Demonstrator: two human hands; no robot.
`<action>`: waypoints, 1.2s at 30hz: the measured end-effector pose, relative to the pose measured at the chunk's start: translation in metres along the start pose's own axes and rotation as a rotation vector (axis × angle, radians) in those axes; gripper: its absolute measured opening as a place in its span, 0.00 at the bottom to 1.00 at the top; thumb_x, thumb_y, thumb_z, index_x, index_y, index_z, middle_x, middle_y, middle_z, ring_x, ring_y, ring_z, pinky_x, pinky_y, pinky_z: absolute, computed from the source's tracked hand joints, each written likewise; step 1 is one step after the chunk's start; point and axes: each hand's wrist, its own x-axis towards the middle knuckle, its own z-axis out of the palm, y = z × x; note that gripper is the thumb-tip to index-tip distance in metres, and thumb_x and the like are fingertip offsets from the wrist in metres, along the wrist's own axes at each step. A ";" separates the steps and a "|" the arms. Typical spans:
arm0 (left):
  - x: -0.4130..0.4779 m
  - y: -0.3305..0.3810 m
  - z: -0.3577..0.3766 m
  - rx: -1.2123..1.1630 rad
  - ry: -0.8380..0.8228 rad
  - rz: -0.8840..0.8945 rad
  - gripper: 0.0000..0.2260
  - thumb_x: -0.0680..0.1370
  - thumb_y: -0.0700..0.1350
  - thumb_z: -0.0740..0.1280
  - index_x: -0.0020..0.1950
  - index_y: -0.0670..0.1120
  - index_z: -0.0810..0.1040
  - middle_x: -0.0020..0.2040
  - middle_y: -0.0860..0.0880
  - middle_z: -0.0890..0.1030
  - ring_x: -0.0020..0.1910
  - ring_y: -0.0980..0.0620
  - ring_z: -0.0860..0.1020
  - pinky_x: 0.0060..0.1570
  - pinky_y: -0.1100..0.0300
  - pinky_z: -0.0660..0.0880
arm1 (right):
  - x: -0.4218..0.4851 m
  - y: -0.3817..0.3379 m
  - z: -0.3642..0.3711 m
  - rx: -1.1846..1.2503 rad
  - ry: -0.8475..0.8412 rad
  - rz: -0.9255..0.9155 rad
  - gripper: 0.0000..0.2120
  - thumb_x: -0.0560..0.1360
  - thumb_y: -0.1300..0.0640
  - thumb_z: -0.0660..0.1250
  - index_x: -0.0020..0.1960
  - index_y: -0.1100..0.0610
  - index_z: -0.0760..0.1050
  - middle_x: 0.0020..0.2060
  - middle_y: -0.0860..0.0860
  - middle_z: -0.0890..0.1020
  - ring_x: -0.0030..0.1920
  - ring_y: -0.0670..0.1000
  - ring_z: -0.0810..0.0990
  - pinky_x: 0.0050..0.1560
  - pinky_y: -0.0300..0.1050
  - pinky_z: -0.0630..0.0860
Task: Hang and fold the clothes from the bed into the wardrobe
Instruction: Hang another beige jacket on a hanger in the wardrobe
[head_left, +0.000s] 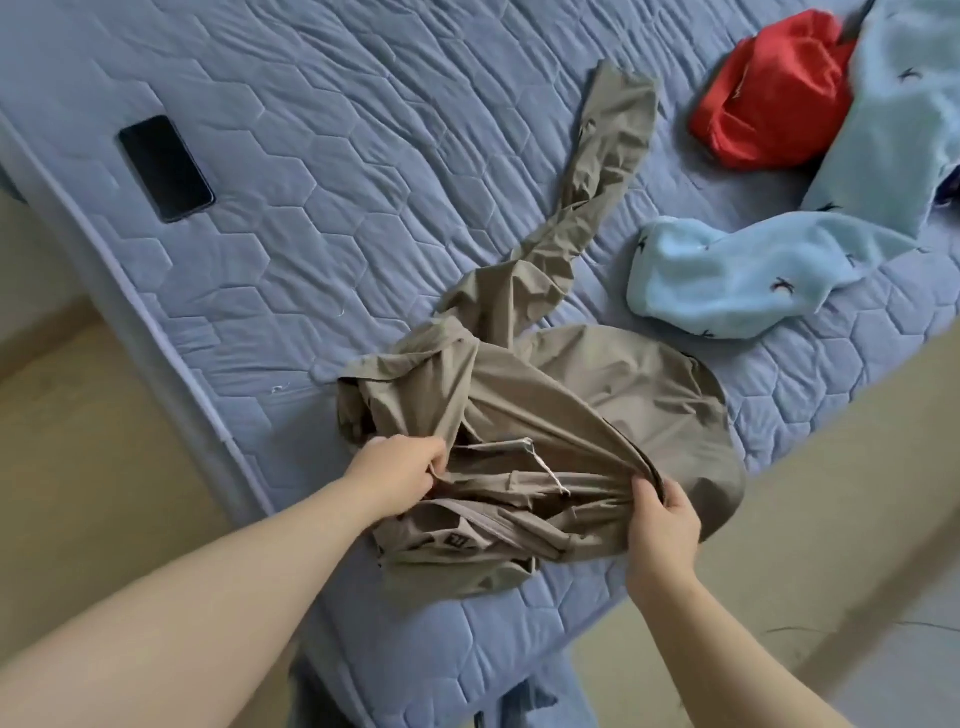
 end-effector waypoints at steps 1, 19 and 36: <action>-0.003 -0.003 0.001 0.018 -0.111 0.030 0.09 0.76 0.42 0.59 0.48 0.55 0.74 0.53 0.51 0.79 0.54 0.47 0.75 0.46 0.59 0.65 | 0.005 0.006 -0.005 -0.042 0.044 0.056 0.05 0.76 0.65 0.60 0.45 0.60 0.74 0.35 0.51 0.75 0.40 0.50 0.72 0.40 0.41 0.68; 0.082 0.035 -0.025 -0.242 -0.033 -0.267 0.34 0.72 0.46 0.69 0.74 0.50 0.57 0.64 0.45 0.73 0.60 0.43 0.73 0.57 0.55 0.70 | -0.002 0.003 0.042 -0.166 -0.767 0.293 0.10 0.75 0.53 0.67 0.55 0.53 0.75 0.47 0.50 0.82 0.45 0.47 0.81 0.45 0.40 0.78; 0.044 0.029 -0.083 -0.345 0.417 0.003 0.38 0.74 0.42 0.67 0.76 0.54 0.46 0.71 0.47 0.65 0.68 0.45 0.66 0.65 0.49 0.65 | 0.018 -0.039 0.017 -0.146 0.109 0.085 0.27 0.75 0.59 0.62 0.72 0.54 0.60 0.62 0.55 0.71 0.61 0.57 0.71 0.60 0.46 0.65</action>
